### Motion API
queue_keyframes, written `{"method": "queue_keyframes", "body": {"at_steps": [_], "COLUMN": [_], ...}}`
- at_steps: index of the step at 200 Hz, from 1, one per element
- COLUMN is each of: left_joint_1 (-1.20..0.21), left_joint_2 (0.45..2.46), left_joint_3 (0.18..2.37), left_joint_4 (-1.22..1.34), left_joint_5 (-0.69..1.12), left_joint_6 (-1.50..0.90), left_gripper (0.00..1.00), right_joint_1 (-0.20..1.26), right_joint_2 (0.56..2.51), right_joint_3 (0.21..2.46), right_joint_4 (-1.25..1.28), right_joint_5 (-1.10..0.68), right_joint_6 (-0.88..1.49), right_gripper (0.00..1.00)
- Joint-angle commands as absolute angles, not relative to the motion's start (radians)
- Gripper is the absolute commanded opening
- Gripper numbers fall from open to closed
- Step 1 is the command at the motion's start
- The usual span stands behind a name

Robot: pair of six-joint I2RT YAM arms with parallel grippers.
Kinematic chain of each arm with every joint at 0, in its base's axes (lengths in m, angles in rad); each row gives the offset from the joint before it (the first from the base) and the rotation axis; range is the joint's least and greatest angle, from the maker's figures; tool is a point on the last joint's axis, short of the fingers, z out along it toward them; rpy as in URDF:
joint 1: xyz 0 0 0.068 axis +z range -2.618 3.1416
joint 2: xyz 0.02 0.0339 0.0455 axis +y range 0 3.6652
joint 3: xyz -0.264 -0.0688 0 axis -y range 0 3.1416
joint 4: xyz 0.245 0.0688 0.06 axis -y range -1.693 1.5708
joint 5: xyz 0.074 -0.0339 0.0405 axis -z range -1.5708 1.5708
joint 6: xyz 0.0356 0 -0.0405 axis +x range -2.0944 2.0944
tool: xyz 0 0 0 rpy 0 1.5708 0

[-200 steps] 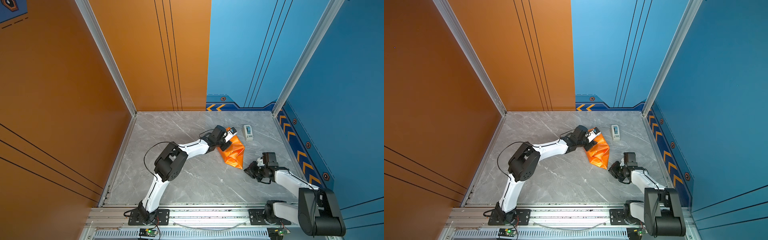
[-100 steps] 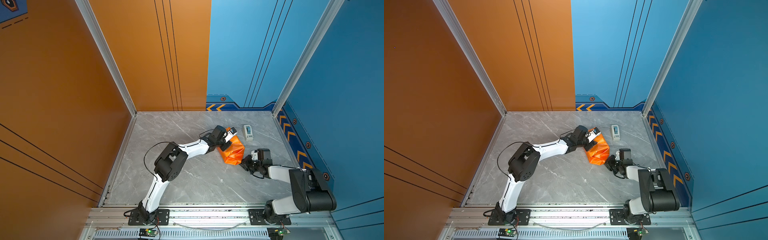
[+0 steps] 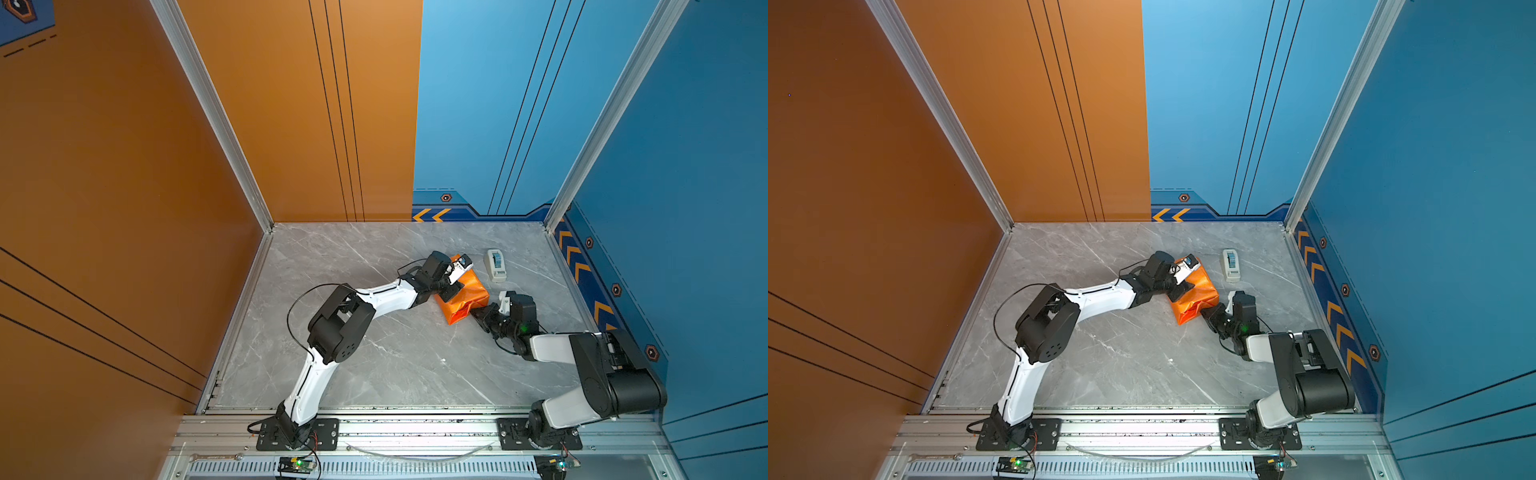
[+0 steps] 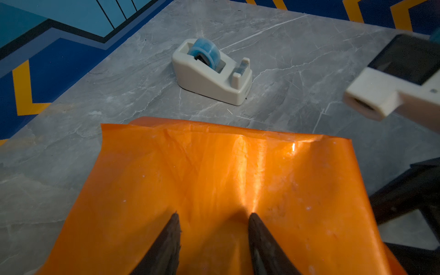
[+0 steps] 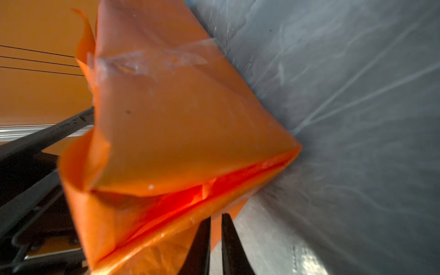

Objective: Wrap a gift box in wrapping paper
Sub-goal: Fifth fold the wrapping paper around the gift box.

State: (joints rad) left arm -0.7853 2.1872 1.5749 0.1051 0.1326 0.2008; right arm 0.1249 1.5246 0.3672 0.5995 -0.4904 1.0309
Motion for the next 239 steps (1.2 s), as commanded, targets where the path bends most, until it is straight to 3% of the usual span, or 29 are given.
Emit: {"method": "queue_keyframes", "body": {"at_steps": [1,74,134,139,172,221,239], "left_joint_1": [-0.784,-0.765,-0.798,-0.807,-0.866,-0.900,-0.921], "left_joint_2": [2.194,2.051,1.922,1.923,1.964,2.009,2.035], "left_joint_3": [1.518,1.489,1.239,1.231,1.204,1.217,1.226], "left_joint_4": [-0.054,0.056,0.323,0.322,0.326,0.331,0.336], "left_joint_5": [0.138,0.153,0.322,0.323,0.178,0.084,-0.035], "left_joint_6": [0.185,0.181,0.335,0.364,0.509,0.548,0.567], "left_gripper": [0.54,0.77,0.85,0.90,0.94,0.96,0.96], "right_joint_1": [0.139,0.156,0.156,0.156,0.155,0.149,0.147], "right_joint_2": [1.559,1.588,1.578,1.578,1.578,1.579,1.570], "right_joint_3": [0.379,0.378,0.369,0.368,0.367,0.367,0.365], "right_joint_4": [0.685,0.726,0.725,0.725,0.726,0.730,0.729], "right_joint_5": [-0.463,-0.469,-0.469,-0.469,-0.472,-0.481,-0.483], "right_joint_6": [1.059,1.075,1.074,1.075,1.072,1.072,1.074], "right_gripper": [0.14,0.13,0.13,0.13,0.13,0.13,0.13]}}
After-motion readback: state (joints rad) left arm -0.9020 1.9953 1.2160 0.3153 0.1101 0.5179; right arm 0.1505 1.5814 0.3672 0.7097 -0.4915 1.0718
